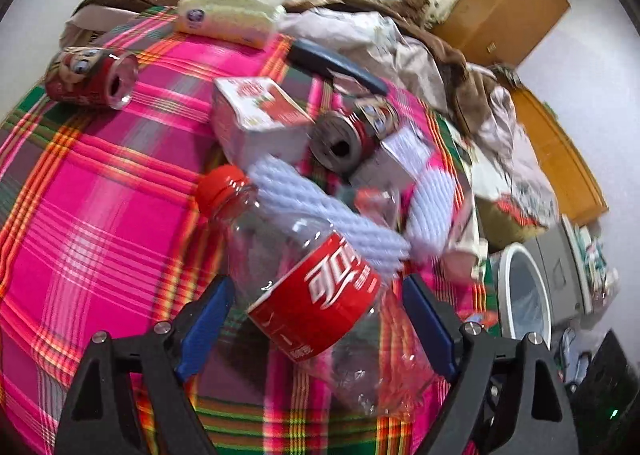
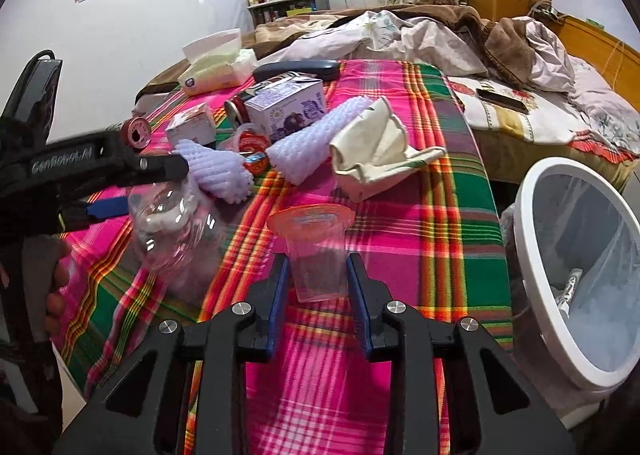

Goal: Collect trash
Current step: 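Grasp the clear plastic cup with the right tool while the left tool grasps the Coca-Cola bottle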

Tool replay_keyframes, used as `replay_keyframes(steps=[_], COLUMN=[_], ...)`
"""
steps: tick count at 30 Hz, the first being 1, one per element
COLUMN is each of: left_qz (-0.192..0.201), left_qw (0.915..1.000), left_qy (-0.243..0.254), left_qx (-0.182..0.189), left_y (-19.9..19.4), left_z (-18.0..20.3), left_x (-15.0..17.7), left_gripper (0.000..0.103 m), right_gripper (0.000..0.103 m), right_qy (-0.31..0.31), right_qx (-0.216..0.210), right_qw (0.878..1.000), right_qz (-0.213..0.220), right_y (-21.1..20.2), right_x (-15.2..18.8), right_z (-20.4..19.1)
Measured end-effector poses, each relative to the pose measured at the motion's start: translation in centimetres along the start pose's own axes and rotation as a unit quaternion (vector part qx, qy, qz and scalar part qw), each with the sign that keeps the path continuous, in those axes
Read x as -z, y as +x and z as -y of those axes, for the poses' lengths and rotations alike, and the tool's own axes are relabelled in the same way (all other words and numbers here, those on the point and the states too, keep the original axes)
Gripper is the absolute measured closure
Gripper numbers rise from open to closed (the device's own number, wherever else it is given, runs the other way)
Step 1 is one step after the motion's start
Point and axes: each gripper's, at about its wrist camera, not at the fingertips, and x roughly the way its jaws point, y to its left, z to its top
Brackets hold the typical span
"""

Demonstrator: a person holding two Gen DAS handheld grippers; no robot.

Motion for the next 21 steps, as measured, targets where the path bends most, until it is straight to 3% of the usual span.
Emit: replay_keyframes(steps=[5, 11, 14, 21], left_qz=[-0.033, -0.019, -0.021, -0.012], left_qw=[0.9979, 0.9972, 0.9975, 0.9969], left_qy=[0.046, 0.053, 0.054, 0.064], left_qx=[-0.03, -0.048, -0.039, -0.046], left_y=[1.2, 0.3, -0.1, -0.5], left_z=[1.7, 1.1, 0.7, 0.3], left_x=[0.7, 1.4, 1.9, 2.0], left_gripper=[0.015, 0.016, 0.026, 0.03], right_gripper=[0.073, 0.073, 0.073, 0.073], right_qy=[0.012, 0.015, 0.013, 0.012], right_qx=[-0.004, -0.007, -0.013, -0.016], right_qw=[1.0, 1.0, 1.0, 1.0], right_qz=[0.002, 0.006, 0.005, 0.006], right_y=[-0.1, -0.4, -0.3, -0.4], right_x=[0.1, 0.2, 0.3, 0.4], right_z=[0.8, 1.1, 1.0, 1.0])
